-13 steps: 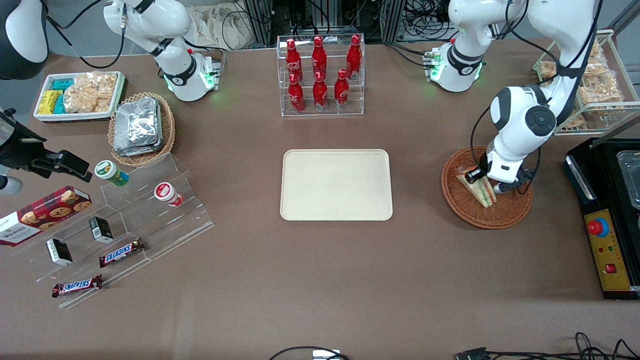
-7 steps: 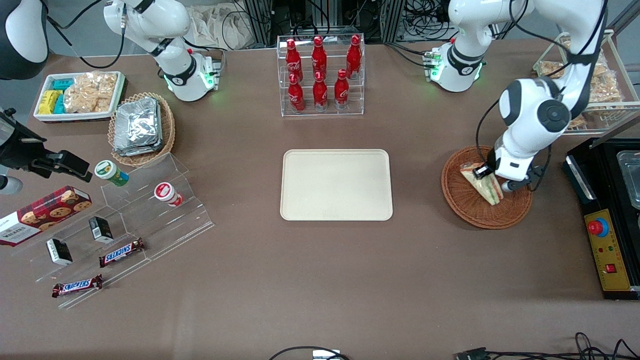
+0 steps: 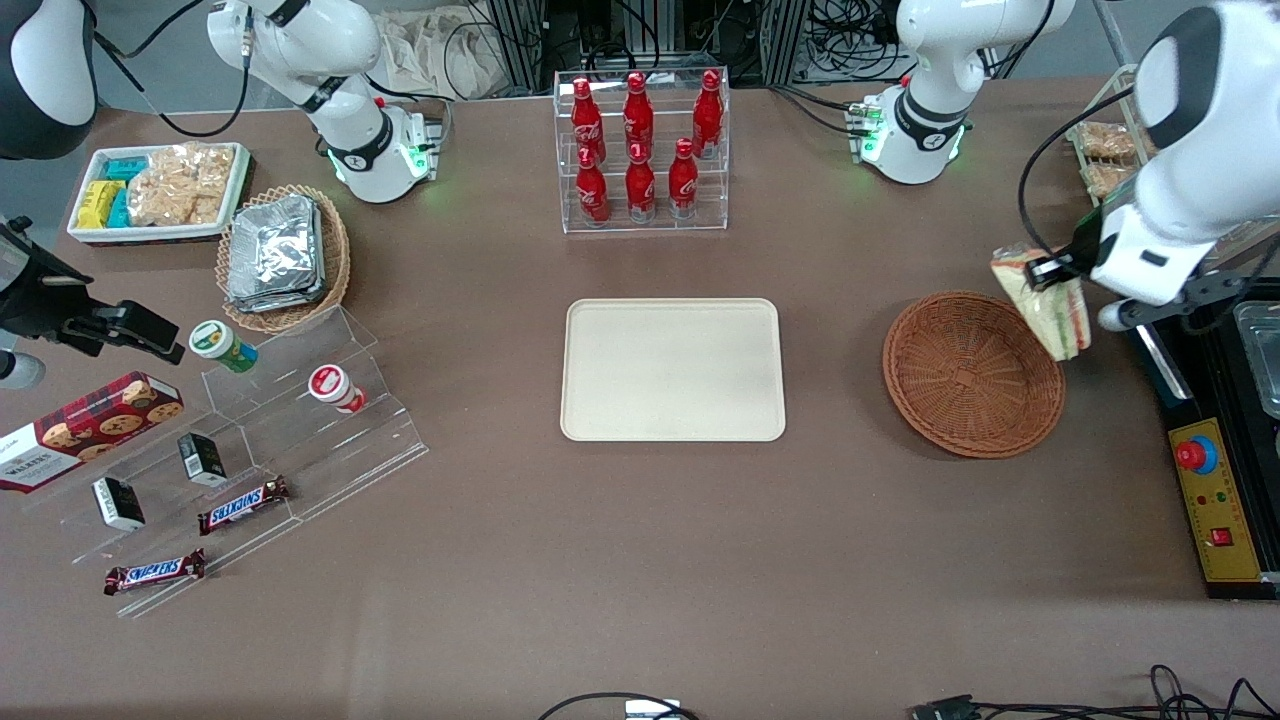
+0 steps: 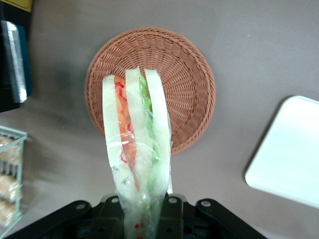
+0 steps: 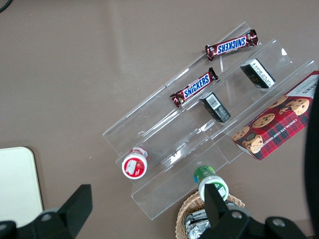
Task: Place sandwich from basket to tray
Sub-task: 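Lift the sandwich up out of the basket with the left gripper, then carry the sandwich over the cream tray with the left gripper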
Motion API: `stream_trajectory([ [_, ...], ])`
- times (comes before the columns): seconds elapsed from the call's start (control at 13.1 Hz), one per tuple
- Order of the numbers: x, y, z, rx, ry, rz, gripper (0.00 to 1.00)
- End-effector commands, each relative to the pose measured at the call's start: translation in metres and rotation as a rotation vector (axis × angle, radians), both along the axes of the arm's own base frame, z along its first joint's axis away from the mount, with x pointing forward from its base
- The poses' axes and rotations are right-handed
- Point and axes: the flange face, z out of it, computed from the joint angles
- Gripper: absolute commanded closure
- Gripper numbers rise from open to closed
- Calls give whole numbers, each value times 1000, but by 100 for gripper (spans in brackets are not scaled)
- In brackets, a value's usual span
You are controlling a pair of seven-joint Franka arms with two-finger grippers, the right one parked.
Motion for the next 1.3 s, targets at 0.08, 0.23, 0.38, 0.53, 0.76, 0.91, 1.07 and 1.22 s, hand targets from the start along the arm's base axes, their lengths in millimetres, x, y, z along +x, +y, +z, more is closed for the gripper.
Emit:
stream_trajectory([
  [0.08,29,-11,23,-33,30,-68,100],
  [0.23,25,-61,34,-36,7,-124,100],
  [0.38,13,-142,30,-17,8,-130,100],
  [0.53,5,-228,12,-32,19,-118,100],
  [0.76,6,-328,-9,-16,-9,-99,100],
  [0.91,5,-341,-35,0,18,-150,100],
  [1.07,4,-345,-75,32,30,-241,100],
  [1.22,-10,-354,-118,68,-15,-312,100],
])
